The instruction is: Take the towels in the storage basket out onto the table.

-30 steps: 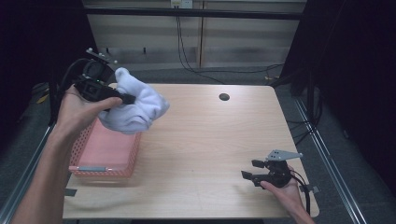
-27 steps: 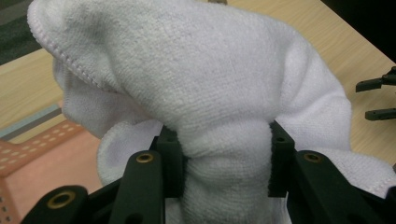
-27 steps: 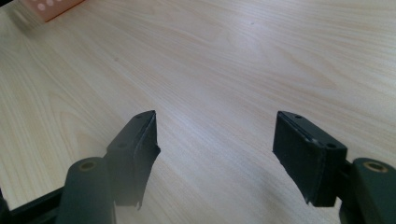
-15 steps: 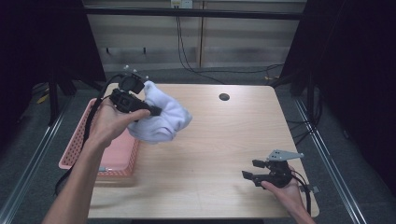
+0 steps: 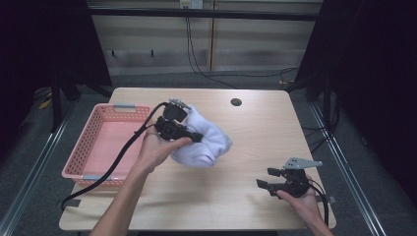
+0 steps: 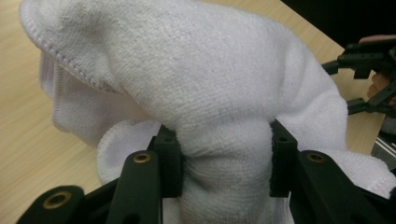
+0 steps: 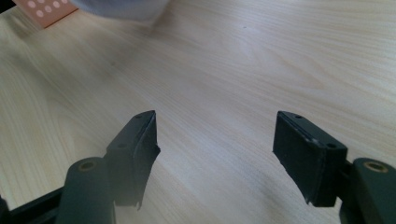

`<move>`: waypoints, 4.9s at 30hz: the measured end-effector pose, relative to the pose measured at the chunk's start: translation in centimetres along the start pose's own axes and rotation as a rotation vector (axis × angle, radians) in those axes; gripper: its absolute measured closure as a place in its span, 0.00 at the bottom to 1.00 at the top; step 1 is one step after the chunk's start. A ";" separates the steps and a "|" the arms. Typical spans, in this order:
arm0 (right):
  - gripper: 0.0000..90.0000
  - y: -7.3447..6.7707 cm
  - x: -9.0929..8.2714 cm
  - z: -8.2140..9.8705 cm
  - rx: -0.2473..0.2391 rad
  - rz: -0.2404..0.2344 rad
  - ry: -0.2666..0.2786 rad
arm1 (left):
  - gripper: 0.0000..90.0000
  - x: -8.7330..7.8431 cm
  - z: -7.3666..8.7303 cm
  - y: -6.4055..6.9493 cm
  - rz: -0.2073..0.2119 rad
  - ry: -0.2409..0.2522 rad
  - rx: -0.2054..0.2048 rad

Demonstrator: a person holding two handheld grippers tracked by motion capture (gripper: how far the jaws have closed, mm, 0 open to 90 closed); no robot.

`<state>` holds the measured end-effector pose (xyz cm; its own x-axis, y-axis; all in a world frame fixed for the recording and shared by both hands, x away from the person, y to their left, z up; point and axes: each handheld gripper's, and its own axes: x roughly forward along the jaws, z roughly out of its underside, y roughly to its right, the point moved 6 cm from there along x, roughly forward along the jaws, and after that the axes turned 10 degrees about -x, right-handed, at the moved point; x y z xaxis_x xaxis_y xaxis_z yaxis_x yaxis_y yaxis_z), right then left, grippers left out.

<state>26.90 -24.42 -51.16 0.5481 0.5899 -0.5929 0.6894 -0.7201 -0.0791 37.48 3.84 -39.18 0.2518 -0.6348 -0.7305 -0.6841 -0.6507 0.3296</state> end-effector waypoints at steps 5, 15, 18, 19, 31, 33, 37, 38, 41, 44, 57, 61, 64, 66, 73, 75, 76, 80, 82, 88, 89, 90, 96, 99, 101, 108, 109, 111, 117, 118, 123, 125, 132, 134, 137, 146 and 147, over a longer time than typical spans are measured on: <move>0.33 0.0 0.0 0.0 -0.002 -0.001 0.004 | 0.65 3.6 1.3 0.9 0.007 -0.010 0.025; 0.33 0.0 -0.1 0.0 -0.002 0.001 0.009 | 0.58 7.8 3.1 1.2 0.006 0.002 0.045; 0.33 0.0 -0.1 -0.1 0.000 0.000 0.014 | 0.46 8.9 3.8 0.9 0.000 -0.012 0.035; 0.33 0.0 -0.1 -0.2 -0.001 0.002 0.017 | 0.46 9.1 3.9 0.8 -0.011 -0.021 0.048; 0.27 -1.2 -0.3 -2.6 -0.046 0.009 0.049 | 0.26 5.6 3.8 0.8 0.024 0.145 0.050; 0.27 -2.1 -0.4 -4.0 -0.078 -0.006 0.065 | 0.34 4.5 4.4 0.7 0.041 0.171 0.029; 0.38 -3.5 0.9 -6.1 -0.125 -0.058 0.079 | 0.47 2.1 6.3 0.6 0.037 0.206 -0.009; 0.41 -3.8 1.4 -6.8 -0.139 -0.062 0.082 | 0.49 1.6 6.7 0.6 0.040 0.214 -0.017; 0.48 -4.7 3.6 -9.0 -0.169 -0.100 0.085 | 0.57 0.6 8.1 0.8 0.016 0.221 0.004; 0.50 -5.5 5.6 -10.4 -0.184 -0.134 0.074 | 0.61 0.2 9.2 0.8 0.011 0.227 0.001; 0.96 -5.0 8.1 -11.0 -0.178 -0.091 0.048 | 0.49 3.9 12.1 -1.3 0.022 0.217 -0.060; 0.96 -4.4 6.6 -11.2 -0.168 -0.070 0.082 | 0.47 5.1 11.4 -1.3 0.024 0.223 -0.045; 0.97 -3.6 5.4 -10.9 -0.146 -0.039 0.107 | 0.48 6.4 10.5 -0.4 0.032 0.231 0.010; 0.97 -3.2 4.9 -10.5 -0.140 -0.045 0.106 | 0.56 7.8 10.3 -0.1 0.048 0.194 0.009; 0.97 0.3 2.1 -7.3 -0.069 0.059 0.101 | 0.88 8.5 11.2 -0.2 0.064 0.106 0.038; 0.97 0.9 1.3 -6.5 -0.048 0.062 0.099 | 0.89 7.7 11.7 -0.1 0.070 0.094 0.048; 0.97 0.9 1.3 -6.5 -0.048 0.062 0.099 | 0.89 7.7 11.7 -0.1 0.070 0.094 0.048; 0.96 1.0 0.8 -4.3 -0.046 0.049 0.052 | 0.90 6.2 13.2 0.9 0.110 0.076 0.054; 0.94 0.7 0.8 -3.5 -0.060 0.045 0.023 | 0.88 5.9 14.1 1.5 0.112 0.052 0.069; 0.72 0.3 0.6 -2.1 -0.088 0.024 -0.033 | 0.76 4.2 12.7 2.6 0.153 0.152 0.087; 0.62 0.5 0.2 -2.7 -0.066 0.024 0.007 | 0.74 4.0 12.1 2.8 0.153 0.173 0.090; 0.60 0.5 0.1 -3.0 -0.069 0.020 0.022 | 0.74 4.0 11.0 3.4 0.186 0.190 0.089; 0.49 0.3 2.3 -4.5 -0.088 -0.014 0.020 | 0.67 8.1 10.0 2.6 0.123 0.113 0.089; 0.52 0.1 4.1 -4.2 -0.095 -0.032 -0.030 | 0.76 9.6 11.6 1.1 0.087 0.050 0.092; 0.72 0.0 4.8 -4.1 -0.079 -0.066 -0.037 | 0.86 9.5 12.7 0.8 0.106 0.019 0.097; 0.98 -0.5 5.4 -5.2 -0.093 -0.064 -0.014 | 0.85 7.3 14.0 2.2 0.153 -0.008 0.119; 0.98 -0.5 5.6 -5.3 -0.094 -0.063 -0.017 | 0.81 7.1 13.6 2.5 0.171 0.018 0.125; 0.99 -0.6 5.8 -5.5 -0.084 -0.071 -0.008 | 0.71 6.8 12.4 3.1 0.195 0.074 0.121; 0.99 -1.4 6.4 -6.6 -0.069 -0.133 0.019 | 0.49 8.2 9.4 3.7 0.208 0.164 0.054; 0.99 -1.4 6.4 -6.6 -0.069 -0.133 0.019 | 0.49 8.7 9.0 3.6 0.195 0.172 0.046; 0.99 -1.8 6.4 -6.7 -0.083 -0.141 0.018 | 0.80 10.0 8.1 3.0 0.179 0.222 0.015; 0.99 -1.6 6.2 -6.6 -0.083 -0.140 0.020 | 0.94 9.7 8.1 3.1 0.215 0.217 0.024; 0.99 0.1 4.5 -7.0 -0.047 -0.075 0.065 | 0.95 6.8 7.5 2.4 0.217 0.288 0.009; 0.99 0.5 3.9 -7.2 -0.023 -0.102 0.097 | 0.96 5.8 7.2 2.3 0.243 0.311 -0.005; 0.99 0.4 3.6 -7.5 -0.042 -0.083 0.096 | 0.96 5.2 6.8 2.6 0.237 0.324 0.011; 0.99 2.8 1.6 -7.4 -0.029 0.010 0.111 | 0.98 2.8 6.6 0.5 0.189 0.377 -0.030; 0.99 2.8 1.6 -7.4 -0.029 0.010 0.111 | 0.98 2.6 6.7 0.3 0.176 0.380 -0.026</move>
<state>33.24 -22.81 -46.38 0.6035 0.6205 -0.5007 0.6958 -0.7166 -0.0493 33.41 4.77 -45.00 0.3702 -0.8429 -0.3904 -0.7232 -0.5253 0.4484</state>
